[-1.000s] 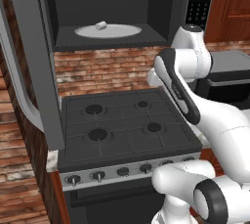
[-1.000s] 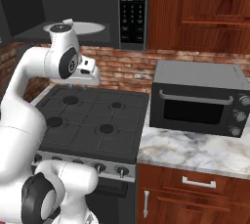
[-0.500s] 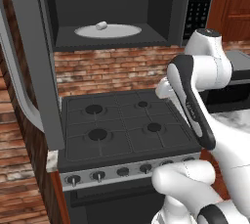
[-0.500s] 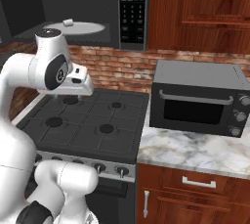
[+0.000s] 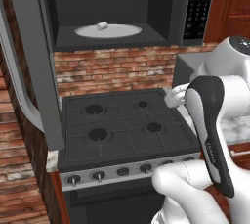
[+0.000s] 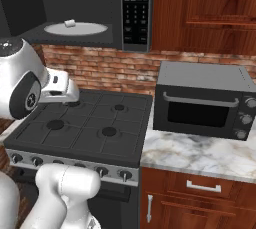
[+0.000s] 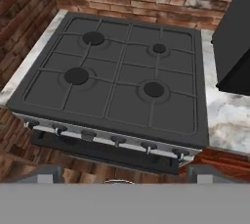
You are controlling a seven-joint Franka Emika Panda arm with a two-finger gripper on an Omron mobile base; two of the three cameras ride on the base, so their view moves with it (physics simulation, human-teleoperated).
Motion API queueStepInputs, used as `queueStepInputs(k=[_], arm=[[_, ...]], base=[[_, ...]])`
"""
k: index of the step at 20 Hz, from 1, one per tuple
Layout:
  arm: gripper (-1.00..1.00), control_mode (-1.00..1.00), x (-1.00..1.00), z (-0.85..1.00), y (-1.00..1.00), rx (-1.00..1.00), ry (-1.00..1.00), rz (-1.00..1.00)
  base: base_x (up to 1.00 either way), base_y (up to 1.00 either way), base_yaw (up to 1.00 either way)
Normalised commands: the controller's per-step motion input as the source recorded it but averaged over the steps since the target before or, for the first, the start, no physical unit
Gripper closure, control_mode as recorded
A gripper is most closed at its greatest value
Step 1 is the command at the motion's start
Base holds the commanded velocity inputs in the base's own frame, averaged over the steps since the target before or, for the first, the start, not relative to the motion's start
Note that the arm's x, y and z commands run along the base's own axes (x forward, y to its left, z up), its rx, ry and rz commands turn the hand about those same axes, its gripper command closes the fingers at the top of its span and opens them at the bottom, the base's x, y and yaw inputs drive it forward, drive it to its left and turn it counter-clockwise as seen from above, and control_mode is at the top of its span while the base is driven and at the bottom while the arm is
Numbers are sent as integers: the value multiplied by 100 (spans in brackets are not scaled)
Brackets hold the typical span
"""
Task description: Close the microwave door.
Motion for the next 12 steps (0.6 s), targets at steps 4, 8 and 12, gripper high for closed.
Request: queueStepInputs(k=[4,8,12], arm=[[-100,-100,-74,40,34,0,-18,0],[-100,-100,-80,31,34,0,-19,0],[-100,-100,-77,27,18,0,-22,0]], base=[[0,0,0],[0,0,0],[0,0,0]])
